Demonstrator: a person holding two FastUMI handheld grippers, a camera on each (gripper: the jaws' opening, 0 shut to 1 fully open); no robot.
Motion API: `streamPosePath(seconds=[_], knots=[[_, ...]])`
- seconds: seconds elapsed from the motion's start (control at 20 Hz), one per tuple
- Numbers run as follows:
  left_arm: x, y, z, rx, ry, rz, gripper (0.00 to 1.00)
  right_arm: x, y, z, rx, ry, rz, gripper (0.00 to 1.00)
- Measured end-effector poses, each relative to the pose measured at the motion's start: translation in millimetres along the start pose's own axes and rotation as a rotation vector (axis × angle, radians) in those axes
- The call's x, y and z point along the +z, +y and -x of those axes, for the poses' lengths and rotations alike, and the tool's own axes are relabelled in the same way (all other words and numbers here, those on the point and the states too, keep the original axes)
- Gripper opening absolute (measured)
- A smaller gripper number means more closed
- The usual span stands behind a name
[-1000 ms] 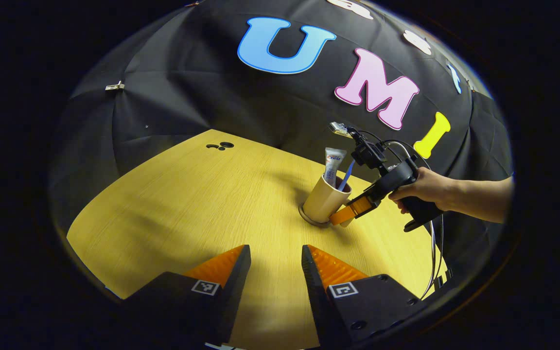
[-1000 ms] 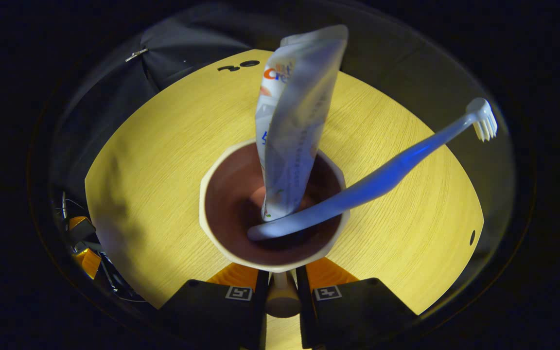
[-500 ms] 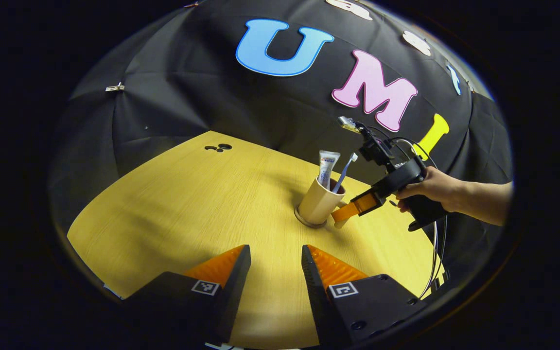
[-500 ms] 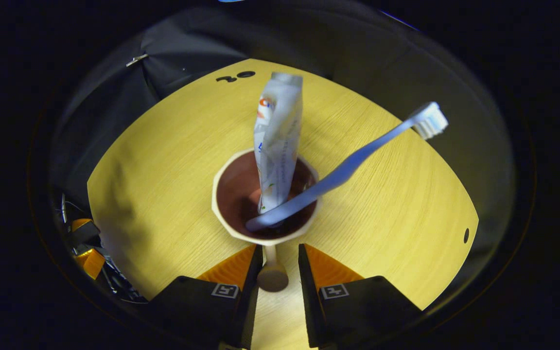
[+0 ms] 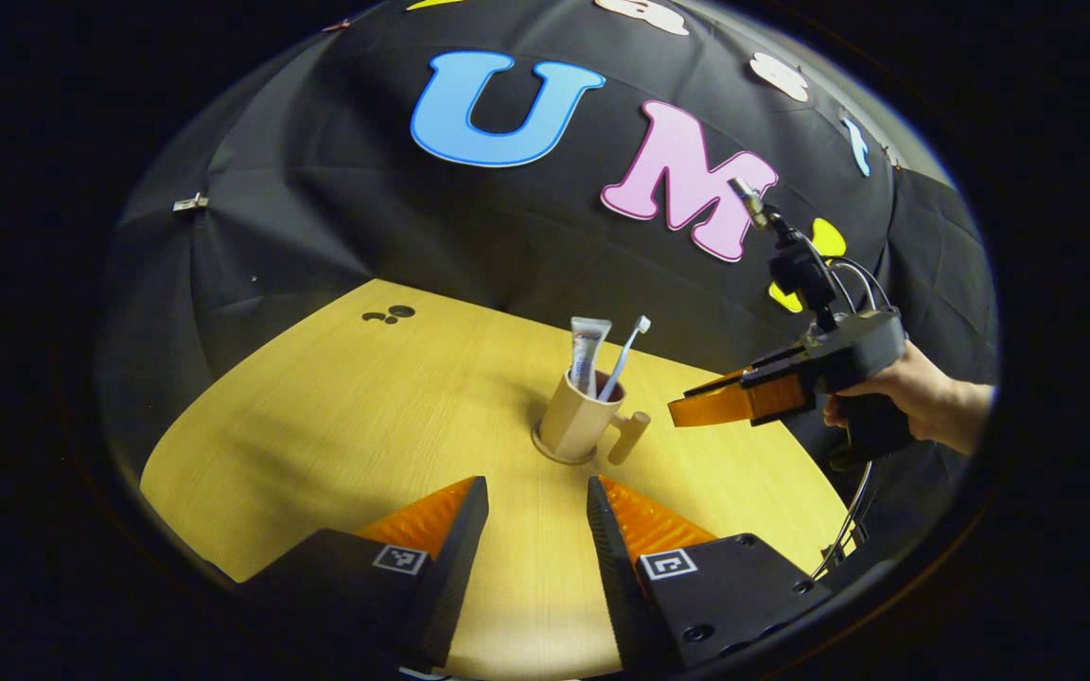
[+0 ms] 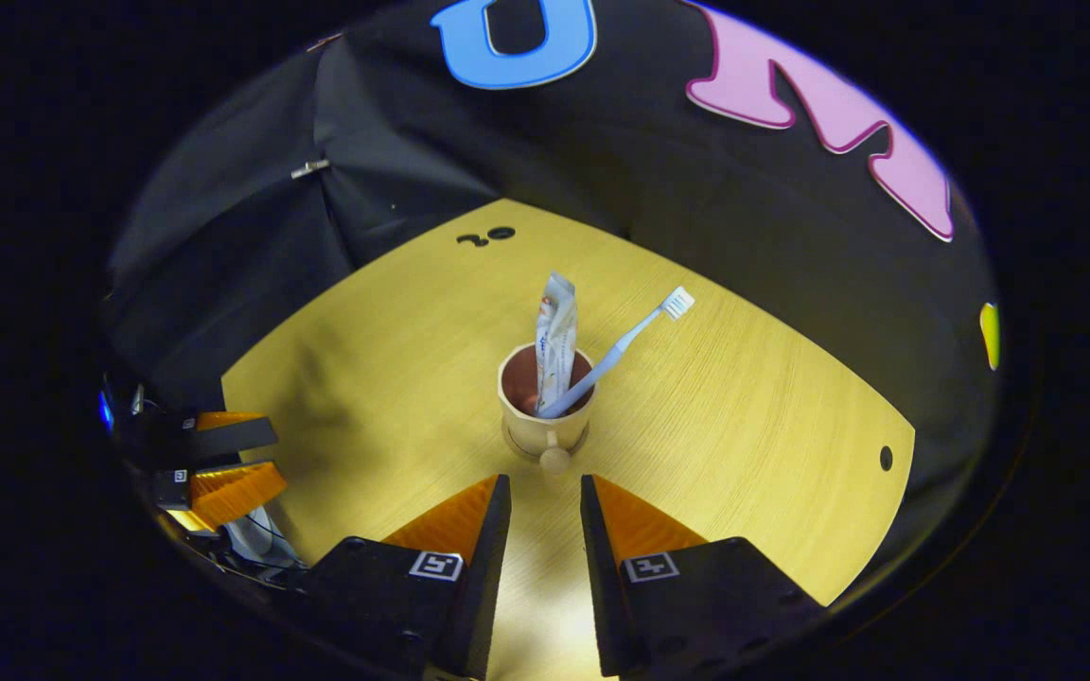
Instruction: Put the toothbrush and toothpaste on the desktop into the cup, then pick up the cup and place it on the coaster on the desktop.
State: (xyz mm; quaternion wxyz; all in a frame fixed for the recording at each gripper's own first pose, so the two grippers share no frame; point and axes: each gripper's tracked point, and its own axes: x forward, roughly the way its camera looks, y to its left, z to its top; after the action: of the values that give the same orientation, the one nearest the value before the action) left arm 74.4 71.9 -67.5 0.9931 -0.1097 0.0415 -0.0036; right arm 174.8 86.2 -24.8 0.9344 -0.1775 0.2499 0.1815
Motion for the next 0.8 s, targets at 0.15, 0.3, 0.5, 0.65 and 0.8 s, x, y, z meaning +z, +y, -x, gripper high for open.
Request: streamPosePath(seconds=[0.15,0.3,0.5,0.65,0.8], knots=[[16,-21,4,-0.038,-0.011,-0.027,0.67,-2,11,28,0.008,-0.069,-0.027,0.46],[27,-41,10,-0.075,-0.015,-0.069,0.67,-8,22,55,-0.007,-0.127,0.008,0.46],[36,-68,21,-0.125,-0.024,-0.137,0.67,-23,40,83,-0.013,-0.167,0.010,0.46],[37,-83,32,-0.144,-0.030,-0.173,0.67,-34,48,102,-0.028,-0.205,-0.020,0.47],[29,-92,45,-0.156,-0.029,-0.189,0.67,-44,45,124,-0.069,-0.241,-0.032,0.47]])
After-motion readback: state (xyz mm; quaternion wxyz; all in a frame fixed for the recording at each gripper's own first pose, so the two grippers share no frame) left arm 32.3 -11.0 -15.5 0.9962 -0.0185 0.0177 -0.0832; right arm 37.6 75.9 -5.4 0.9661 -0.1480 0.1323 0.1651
